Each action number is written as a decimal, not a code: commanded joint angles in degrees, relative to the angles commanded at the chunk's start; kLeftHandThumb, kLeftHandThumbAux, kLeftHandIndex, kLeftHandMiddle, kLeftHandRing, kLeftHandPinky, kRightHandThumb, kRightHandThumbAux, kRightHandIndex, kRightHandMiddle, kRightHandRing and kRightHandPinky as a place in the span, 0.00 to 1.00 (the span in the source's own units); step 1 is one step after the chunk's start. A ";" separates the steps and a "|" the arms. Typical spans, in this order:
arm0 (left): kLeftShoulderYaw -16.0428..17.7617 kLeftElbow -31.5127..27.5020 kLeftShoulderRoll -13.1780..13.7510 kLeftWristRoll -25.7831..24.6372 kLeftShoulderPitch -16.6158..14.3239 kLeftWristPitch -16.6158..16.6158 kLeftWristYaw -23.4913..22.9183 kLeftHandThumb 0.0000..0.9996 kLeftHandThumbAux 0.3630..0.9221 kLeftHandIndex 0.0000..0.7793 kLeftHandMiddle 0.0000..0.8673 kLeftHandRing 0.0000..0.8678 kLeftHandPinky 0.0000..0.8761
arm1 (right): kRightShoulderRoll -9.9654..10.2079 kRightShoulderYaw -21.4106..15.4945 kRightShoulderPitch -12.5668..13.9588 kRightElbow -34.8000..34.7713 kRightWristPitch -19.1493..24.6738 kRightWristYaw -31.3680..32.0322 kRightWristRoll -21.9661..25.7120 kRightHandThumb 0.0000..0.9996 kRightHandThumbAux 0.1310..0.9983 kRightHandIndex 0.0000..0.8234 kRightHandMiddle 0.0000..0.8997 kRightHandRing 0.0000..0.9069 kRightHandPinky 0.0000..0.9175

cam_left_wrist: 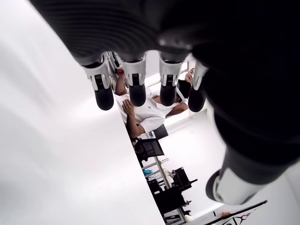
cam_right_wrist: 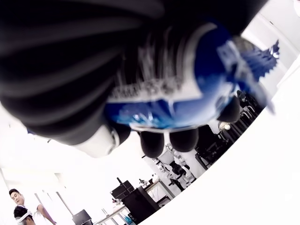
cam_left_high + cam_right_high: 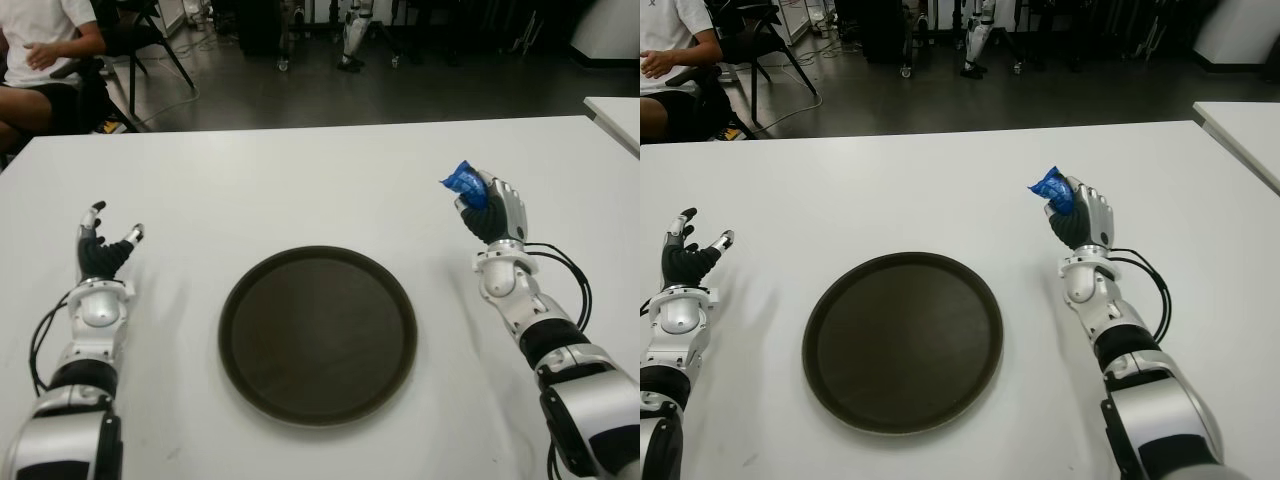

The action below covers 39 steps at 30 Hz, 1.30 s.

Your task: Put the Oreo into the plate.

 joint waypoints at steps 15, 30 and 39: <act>0.11 0.50 -0.36 -0.09 -0.36 0.87 1.12 0.00 0.67 0.00 0.00 0.00 0.00 | 1.37 -0.29 0.12 -1.09 -0.57 1.44 0.96 0.71 0.67 0.54 0.92 0.92 0.91; -0.40 0.48 -0.34 0.47 -0.47 1.41 1.70 0.00 0.68 0.00 0.00 0.00 0.00 | 2.05 -0.48 0.44 -2.38 -2.45 3.75 1.94 0.70 0.67 0.54 0.93 0.94 0.93; -0.34 0.62 -0.29 0.39 -0.45 1.01 1.42 0.00 0.66 0.01 0.00 0.00 0.00 | 2.85 -0.83 0.88 -2.94 -5.79 6.79 3.58 0.70 0.67 0.54 0.94 0.94 0.92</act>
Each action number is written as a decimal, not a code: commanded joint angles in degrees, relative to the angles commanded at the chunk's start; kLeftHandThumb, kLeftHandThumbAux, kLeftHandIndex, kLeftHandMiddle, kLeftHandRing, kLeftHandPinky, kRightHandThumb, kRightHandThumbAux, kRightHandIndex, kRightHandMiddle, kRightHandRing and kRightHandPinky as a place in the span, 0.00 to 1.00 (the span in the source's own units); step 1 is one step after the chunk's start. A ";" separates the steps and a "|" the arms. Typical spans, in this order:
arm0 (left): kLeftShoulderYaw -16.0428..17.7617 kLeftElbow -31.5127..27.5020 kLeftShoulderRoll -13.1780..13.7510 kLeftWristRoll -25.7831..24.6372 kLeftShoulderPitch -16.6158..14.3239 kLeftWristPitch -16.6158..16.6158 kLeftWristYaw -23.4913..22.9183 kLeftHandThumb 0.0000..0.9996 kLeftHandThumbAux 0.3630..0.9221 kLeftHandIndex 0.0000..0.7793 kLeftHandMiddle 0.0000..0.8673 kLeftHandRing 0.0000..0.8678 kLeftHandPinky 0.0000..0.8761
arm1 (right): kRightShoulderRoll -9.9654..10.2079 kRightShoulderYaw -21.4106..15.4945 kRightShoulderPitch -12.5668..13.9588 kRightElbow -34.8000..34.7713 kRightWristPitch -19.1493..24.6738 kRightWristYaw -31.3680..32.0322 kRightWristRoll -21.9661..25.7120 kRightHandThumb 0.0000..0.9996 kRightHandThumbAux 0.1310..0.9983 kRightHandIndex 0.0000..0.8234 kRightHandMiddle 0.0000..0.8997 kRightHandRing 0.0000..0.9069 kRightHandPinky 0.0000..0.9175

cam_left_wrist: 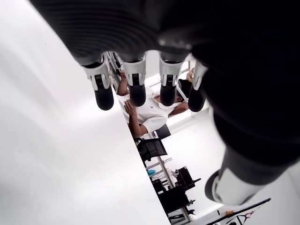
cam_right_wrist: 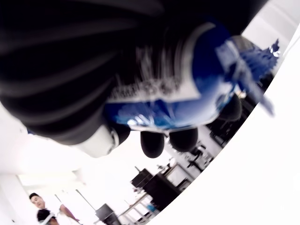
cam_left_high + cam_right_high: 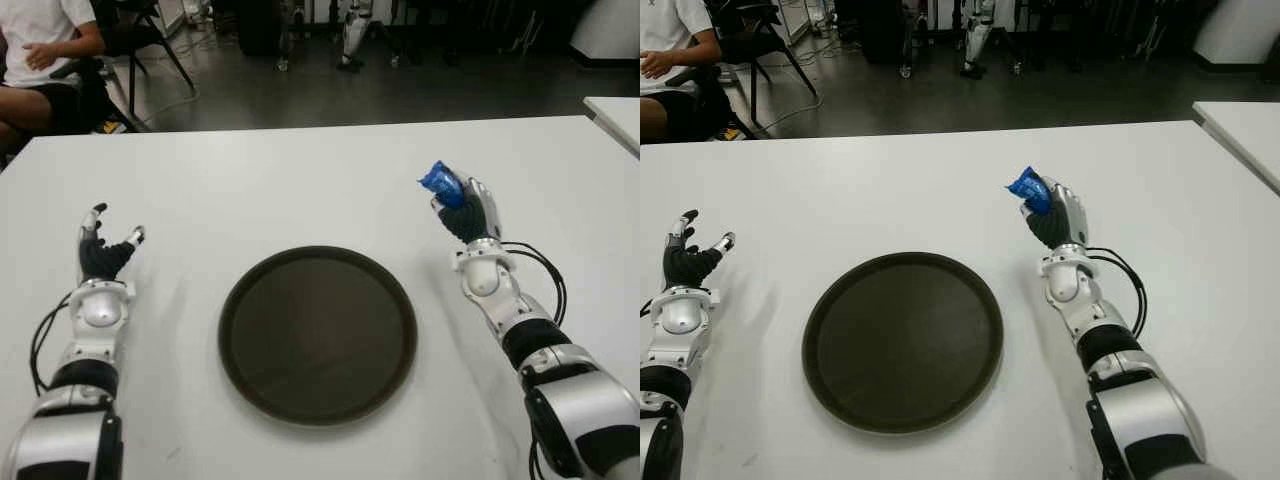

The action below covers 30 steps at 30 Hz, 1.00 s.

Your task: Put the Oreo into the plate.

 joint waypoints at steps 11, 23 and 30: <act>-0.16 0.03 0.11 0.03 0.18 -0.46 -0.71 0.00 0.63 0.02 0.01 0.01 0.00 | 1.95 0.28 1.06 -1.92 -3.09 3.74 1.72 0.71 0.67 0.54 0.93 0.93 0.92; -0.29 0.05 -0.07 0.12 -0.02 -0.15 -0.60 0.00 0.61 0.01 0.00 0.00 0.00 | 4.59 1.16 2.73 -5.84 -2.70 4.57 1.32 0.71 0.67 0.54 0.92 0.93 0.92; -0.36 -0.18 0.11 0.35 0.27 -0.35 -0.55 0.00 0.61 0.01 0.00 0.00 0.00 | 5.43 1.63 3.61 -6.94 -1.16 5.81 0.82 0.70 0.67 0.54 0.91 0.92 0.90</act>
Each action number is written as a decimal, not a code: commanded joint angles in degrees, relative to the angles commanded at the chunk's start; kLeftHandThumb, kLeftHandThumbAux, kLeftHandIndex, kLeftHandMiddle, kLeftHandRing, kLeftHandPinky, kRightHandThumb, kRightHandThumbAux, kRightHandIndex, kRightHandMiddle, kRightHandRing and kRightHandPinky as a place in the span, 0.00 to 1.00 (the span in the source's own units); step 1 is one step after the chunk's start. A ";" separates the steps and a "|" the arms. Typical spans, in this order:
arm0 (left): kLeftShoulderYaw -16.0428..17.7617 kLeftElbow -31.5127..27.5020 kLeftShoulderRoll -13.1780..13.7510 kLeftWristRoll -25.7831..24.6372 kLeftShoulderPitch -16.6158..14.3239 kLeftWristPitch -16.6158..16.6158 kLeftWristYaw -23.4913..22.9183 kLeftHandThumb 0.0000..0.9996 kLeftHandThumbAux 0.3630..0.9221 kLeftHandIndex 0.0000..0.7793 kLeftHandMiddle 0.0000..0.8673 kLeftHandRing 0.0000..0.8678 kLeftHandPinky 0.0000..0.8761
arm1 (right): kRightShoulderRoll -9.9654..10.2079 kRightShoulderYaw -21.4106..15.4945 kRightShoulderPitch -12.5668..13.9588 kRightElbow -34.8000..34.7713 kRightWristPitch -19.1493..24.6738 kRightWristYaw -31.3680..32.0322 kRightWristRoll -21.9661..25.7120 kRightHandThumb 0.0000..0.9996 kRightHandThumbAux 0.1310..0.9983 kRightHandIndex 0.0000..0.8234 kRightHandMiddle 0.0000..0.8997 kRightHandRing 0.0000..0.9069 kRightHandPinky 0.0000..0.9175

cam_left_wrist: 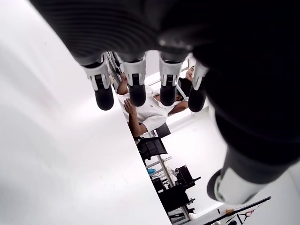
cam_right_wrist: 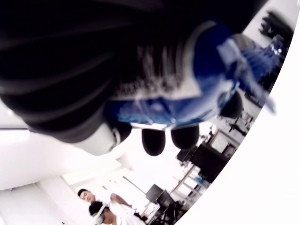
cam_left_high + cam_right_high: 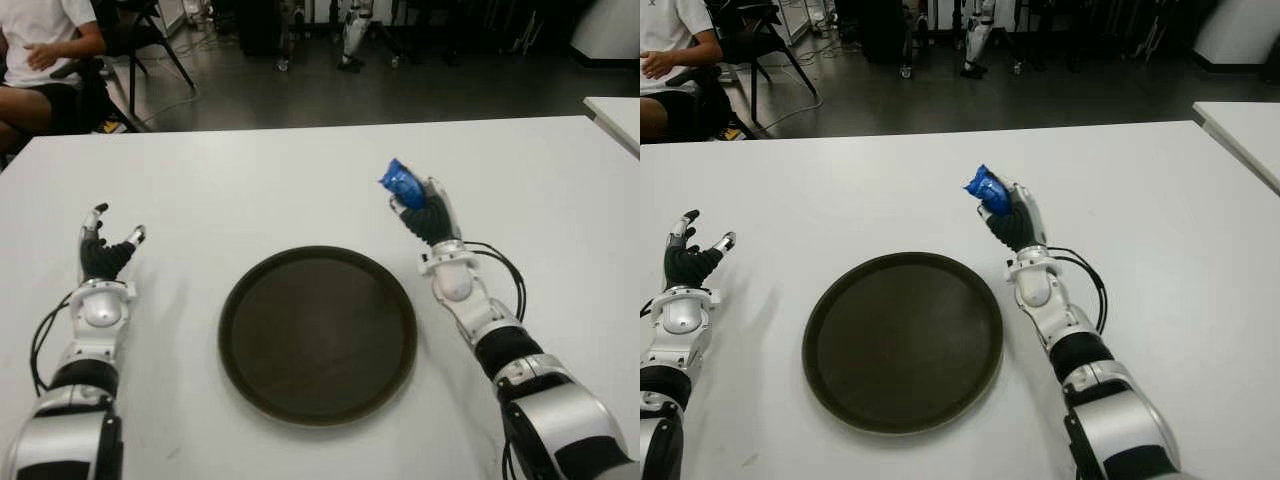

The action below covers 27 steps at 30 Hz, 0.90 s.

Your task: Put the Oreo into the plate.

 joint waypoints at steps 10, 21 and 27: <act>0.58 0.72 -0.08 -0.34 0.00 -0.17 0.06 0.00 0.65 0.01 0.00 0.00 0.00 | 1.82 1.65 1.22 1.18 0.59 2.36 -0.28 0.71 0.67 0.54 0.92 0.92 0.90; 0.69 1.74 -0.13 -0.25 -0.48 0.13 0.75 0.00 0.64 0.00 0.00 0.00 0.00 | 2.71 3.45 3.26 -3.43 4.49 8.29 -0.30 0.71 0.67 0.54 0.92 0.92 0.89; 0.06 1.43 -0.13 0.46 -0.31 -0.44 0.91 0.00 0.62 0.00 0.00 0.00 0.00 | 3.09 3.58 4.60 -5.67 4.91 12.36 0.66 0.71 0.67 0.54 0.91 0.91 0.89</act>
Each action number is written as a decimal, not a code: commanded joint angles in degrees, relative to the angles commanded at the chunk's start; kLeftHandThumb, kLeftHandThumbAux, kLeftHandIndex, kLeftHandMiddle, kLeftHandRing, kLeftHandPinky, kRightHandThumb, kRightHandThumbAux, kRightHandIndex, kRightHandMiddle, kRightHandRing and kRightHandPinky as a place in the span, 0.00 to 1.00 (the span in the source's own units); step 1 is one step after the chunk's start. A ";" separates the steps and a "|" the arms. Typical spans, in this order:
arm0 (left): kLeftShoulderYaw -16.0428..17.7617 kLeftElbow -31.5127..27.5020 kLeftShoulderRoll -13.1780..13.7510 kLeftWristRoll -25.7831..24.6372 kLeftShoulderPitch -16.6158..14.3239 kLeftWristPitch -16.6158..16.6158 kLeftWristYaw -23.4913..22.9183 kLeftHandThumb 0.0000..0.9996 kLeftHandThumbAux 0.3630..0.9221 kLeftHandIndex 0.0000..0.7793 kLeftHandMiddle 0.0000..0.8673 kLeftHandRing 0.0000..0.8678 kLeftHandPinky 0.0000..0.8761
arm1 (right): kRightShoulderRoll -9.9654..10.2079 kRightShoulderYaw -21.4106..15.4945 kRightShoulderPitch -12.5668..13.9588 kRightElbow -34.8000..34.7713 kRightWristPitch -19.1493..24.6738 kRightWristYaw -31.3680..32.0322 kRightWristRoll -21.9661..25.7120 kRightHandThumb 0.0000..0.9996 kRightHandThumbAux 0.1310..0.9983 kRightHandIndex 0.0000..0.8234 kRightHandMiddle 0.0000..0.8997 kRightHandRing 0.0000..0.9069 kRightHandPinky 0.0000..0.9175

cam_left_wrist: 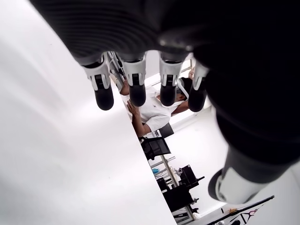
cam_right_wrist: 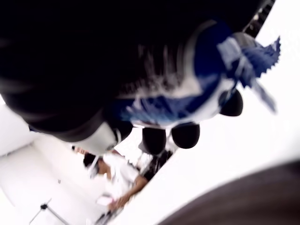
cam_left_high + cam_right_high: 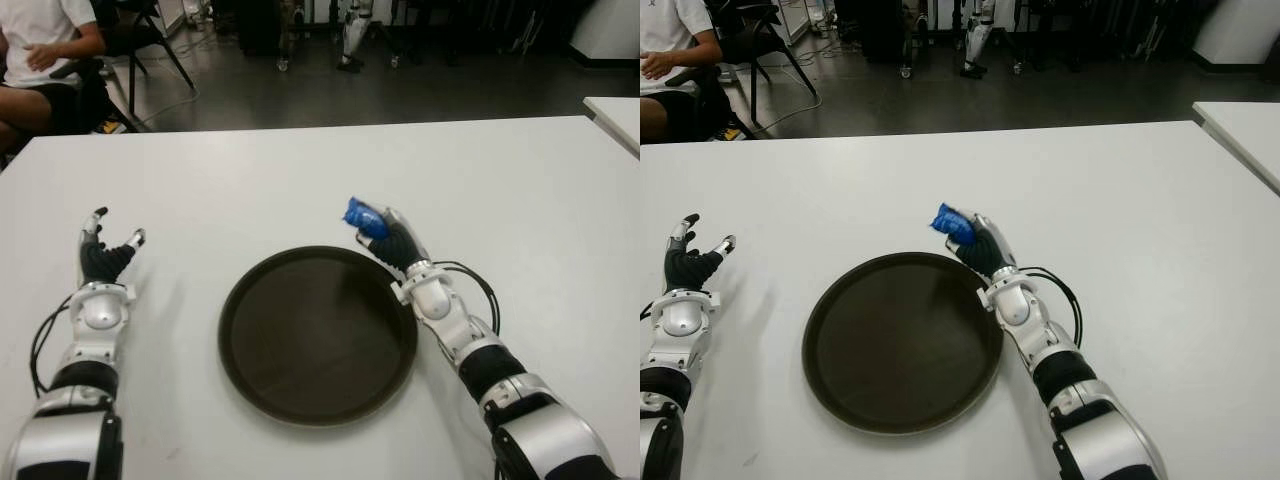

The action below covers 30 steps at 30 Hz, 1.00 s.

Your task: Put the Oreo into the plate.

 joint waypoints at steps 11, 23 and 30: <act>0.62 -0.04 -0.38 -1.06 0.26 -1.16 -1.23 0.00 0.65 0.00 0.00 0.00 0.00 | -0.21 2.11 2.71 -4.31 -3.09 1.93 -1.50 0.71 0.67 0.53 0.94 0.94 0.91; 0.63 0.94 -0.10 -0.83 -0.13 -0.64 -0.68 0.00 0.63 0.00 0.00 0.00 0.00 | -1.40 4.61 3.05 -4.77 -7.86 0.83 -5.22 0.71 0.67 0.53 0.98 0.97 0.95; 0.47 1.44 -0.05 -0.73 -0.55 -0.51 -0.94 0.00 0.61 0.00 0.00 0.00 0.00 | -1.62 5.11 3.14 -5.04 -8.75 1.82 -5.09 0.72 0.67 0.53 0.97 0.96 0.94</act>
